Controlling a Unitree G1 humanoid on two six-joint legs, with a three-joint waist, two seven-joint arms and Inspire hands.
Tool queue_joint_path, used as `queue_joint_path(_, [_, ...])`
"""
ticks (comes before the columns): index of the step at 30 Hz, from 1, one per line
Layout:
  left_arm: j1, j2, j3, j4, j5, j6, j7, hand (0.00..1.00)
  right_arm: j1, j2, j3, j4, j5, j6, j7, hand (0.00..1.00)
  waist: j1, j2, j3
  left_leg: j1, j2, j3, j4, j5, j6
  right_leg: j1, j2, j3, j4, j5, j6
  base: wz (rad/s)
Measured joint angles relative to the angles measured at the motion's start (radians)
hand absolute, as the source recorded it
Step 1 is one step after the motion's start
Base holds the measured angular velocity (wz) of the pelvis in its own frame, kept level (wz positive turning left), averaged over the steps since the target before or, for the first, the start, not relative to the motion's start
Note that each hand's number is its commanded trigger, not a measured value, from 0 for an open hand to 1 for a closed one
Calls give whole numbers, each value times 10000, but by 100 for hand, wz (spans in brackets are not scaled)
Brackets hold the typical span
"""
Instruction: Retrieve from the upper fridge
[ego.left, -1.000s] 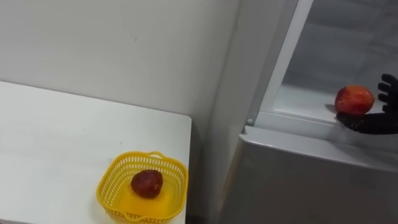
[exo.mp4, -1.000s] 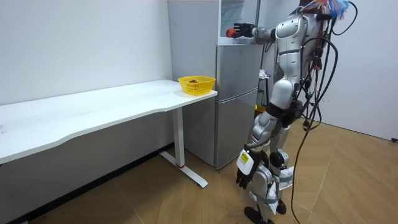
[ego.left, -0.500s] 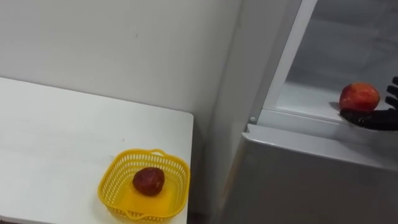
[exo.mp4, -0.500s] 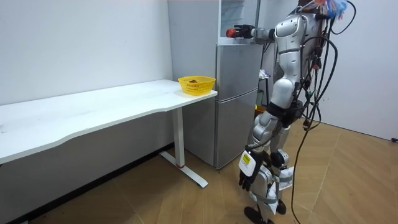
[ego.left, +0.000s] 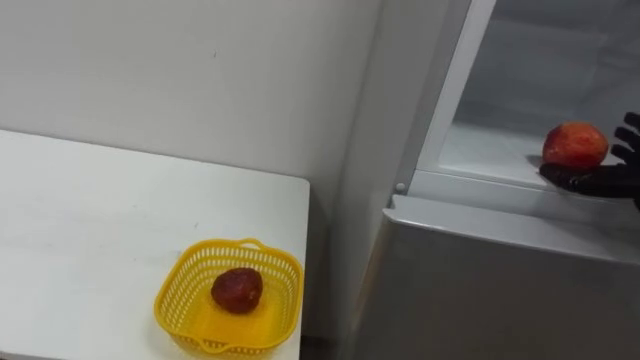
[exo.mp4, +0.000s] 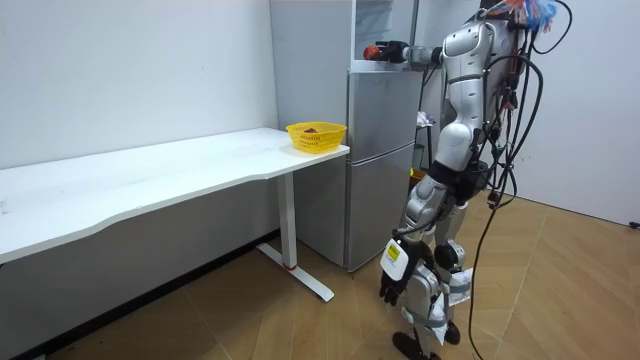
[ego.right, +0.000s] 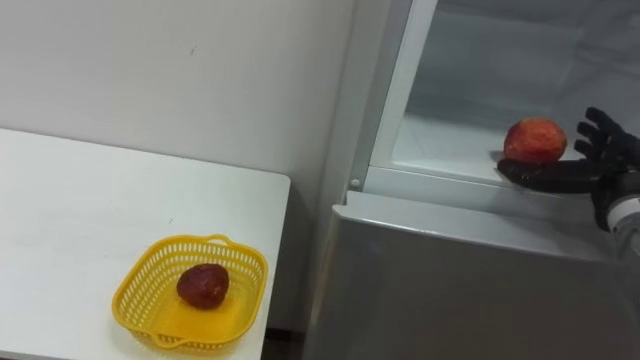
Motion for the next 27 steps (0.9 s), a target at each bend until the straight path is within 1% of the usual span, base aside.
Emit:
queue_joint_path(5, [-126, -6, -28, 104, -25, -13, 252, 0, -132, -19, 473, 0, 121, -2, 12, 0, 35, 8, 10, 5, 31, 1, -26, 59, -40, -47, -35, -12, 95, 3, -6, 0])
queue_joint_path(10, [-167, -6, -35, 109, -188, -26, 369, 0, -134, -19, 539, -38, 74, 9, -7, 0, 149, -14, 12, 10, 34, 17, -92, 131, -81, -74, -47, 4, 97, 5, -13, 0])
queue_joint_path(11, [-162, -6, -38, 109, -199, -24, 369, 0, -134, -19, 539, -50, 72, 11, -8, 0, 181, -43, 16, 10, -2, 68, -119, 157, -89, -94, -51, 7, 96, -2, -49, -4])
queue_joint_path(14, [-164, -6, -67, 109, -221, -1, 370, 0, -134, -17, 685, -177, 75, 17, 2, 0, 261, -100, 24, -14, -2, 169, -125, 180, -108, -146, -45, 9, 78, -13, -136, -7])
queue_joint_path(17, [-163, -3, -224, 107, -221, -1, 372, 0, -134, -18, 740, -385, 8, 16, -7, 0, 265, -102, 24, -62, 7, 171, -125, 203, -119, -178, -33, 6, 28, 4, -163, 0])
queue_joint_path(23, [-182, -4, -293, 63, -378, -36, 374, 0, -134, -19, 807, -596, 6, 10, -64, 0, 262, -113, 18, -89, 40, 194, -136, 216, -141, -177, 8, 5, -65, 27, -193, 0])
queue_joint_path(25, [-197, -5, -301, 61, -380, -49, 375, 0, -134, -19, 815, -614, 1, 7, -80, 74, 262, -110, 21, -92, 42, 195, -138, 216, -142, -177, 11, 5, -69, 26, -195, 0])
queue_joint_path(26, [-198, -4, -301, 61, -380, -49, 375, 0, -134, -19, 814, -620, 0, 6, -81, 100, 262, -110, 21, -96, 42, 195, -138, 216, -142, -178, 11, 5, -71, 26, -195, 0])
queue_joint_path(27, [-198, -4, -301, 61, -380, -48, 375, 0, -134, -19, 814, -620, 0, 5, -82, 100, 262, -110, 21, -98, 42, 195, -138, 216, -142, -180, 11, 5, -72, 25, -195, 0])
